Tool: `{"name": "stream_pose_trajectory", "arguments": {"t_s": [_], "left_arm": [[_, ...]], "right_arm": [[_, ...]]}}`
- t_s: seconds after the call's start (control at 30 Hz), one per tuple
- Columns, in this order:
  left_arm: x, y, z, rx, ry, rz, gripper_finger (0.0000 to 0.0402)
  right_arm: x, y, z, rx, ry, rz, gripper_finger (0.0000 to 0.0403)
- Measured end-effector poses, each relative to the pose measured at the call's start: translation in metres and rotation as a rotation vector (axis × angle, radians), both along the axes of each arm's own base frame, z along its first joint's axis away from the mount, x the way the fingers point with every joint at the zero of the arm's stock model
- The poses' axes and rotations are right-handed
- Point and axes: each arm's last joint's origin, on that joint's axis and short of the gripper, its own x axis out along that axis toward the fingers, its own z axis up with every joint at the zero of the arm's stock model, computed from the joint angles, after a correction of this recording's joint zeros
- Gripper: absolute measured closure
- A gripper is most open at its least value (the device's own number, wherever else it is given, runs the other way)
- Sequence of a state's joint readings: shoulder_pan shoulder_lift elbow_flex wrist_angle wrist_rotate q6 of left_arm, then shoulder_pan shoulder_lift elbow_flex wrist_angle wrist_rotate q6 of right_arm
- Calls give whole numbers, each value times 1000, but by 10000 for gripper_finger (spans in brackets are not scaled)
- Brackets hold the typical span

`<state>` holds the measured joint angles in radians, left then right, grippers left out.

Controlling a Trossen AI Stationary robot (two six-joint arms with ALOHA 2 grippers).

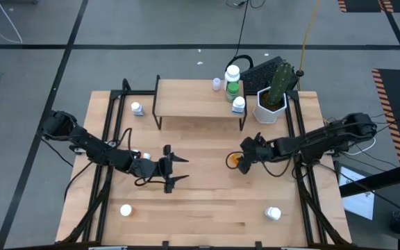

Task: Pick and place medicine bottles onto shelf by color
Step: Put the top right orange pill bottle on the shelf

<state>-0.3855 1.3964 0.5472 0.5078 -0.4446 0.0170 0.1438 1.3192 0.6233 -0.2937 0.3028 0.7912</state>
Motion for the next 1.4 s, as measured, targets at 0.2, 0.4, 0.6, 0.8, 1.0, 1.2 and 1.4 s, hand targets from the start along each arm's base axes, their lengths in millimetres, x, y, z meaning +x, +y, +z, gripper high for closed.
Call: {"name": "stream_pose_trajectory", "arguments": {"t_s": [0.2, 0.4, 0.6, 0.8, 1.0, 1.2, 1.4], "left_arm": [[-1, 0, -2, 3, 19, 0, 128], [-1, 0, -3, -8, 26, 5, 128], [-1, 0, -3, -14, 31, 8, 128], [-2, 0, -4, -3, 44, 6, 128], [-3, 0, -6, -4, 58, 5, 128], [-1, -1, -2, 1, 18, -1, 128], [6, 5, 12, -3, -121, -28, 128]], "right_arm": [[2, 2, -7, 59, 28, -5, 138], [4, 3, -18, 74, 96, 45, 158], [8, 5, -23, 43, 92, 107, 197], [20, 14, -18, -34, -71, 176, 209], [22, 14, -20, -168, -434, 176, 208], [16, 18, -21, -230, -694, 235, 209], [39, 39, -18, -316, -775, 354, 204]]}}
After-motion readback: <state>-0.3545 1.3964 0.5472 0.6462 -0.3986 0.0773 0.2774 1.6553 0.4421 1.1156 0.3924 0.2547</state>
